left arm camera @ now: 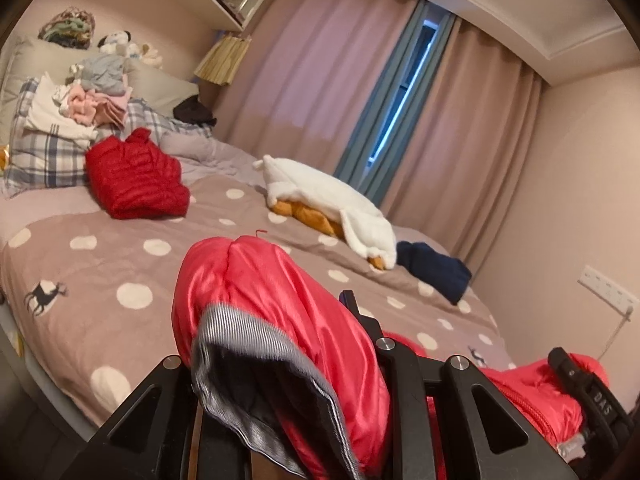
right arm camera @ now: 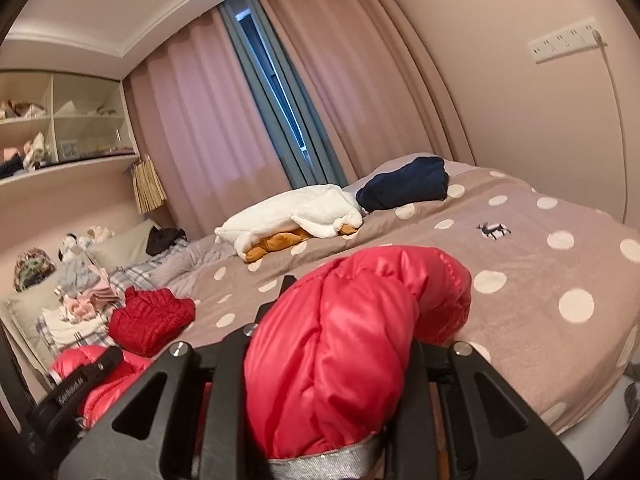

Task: Fold large clothes

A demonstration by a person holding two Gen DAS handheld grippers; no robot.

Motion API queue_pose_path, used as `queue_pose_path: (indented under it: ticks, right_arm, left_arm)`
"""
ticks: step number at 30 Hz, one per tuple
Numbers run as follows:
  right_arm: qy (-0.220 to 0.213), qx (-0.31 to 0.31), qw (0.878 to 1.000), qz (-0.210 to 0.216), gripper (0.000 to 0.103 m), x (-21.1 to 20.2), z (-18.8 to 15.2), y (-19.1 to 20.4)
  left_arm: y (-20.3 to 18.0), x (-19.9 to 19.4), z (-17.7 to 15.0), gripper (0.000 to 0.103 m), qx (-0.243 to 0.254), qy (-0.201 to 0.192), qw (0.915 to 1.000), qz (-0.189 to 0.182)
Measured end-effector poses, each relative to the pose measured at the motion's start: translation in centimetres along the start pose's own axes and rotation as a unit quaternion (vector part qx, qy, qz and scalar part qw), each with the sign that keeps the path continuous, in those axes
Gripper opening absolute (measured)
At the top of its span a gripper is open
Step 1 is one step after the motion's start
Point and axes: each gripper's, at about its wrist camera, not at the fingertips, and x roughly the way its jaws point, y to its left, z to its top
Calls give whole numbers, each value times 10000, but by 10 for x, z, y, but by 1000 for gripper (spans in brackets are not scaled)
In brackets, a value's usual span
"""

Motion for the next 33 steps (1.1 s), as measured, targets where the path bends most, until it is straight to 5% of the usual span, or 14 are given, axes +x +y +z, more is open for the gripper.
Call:
queue_pose_path:
  ticks: [9,14,25,33]
  right_arm:
    - [277,45,9992,-299,25,58,24,3]
    - [519,200,9956,-749,26,103,30,0]
    - [1264,94,9834,-1296,26,201,30,-21]
    - [1464,737,9805,-1084,28,211,10,-46]
  left_arm:
    - [-4,50,19,21,-115,115,9994,311]
    - [-24,105,17,21,419,287,9950,857]
    - [-29,167,12,21,595,561,9919,969]
    - [-18,175,-7,21,692,627,9915,904]
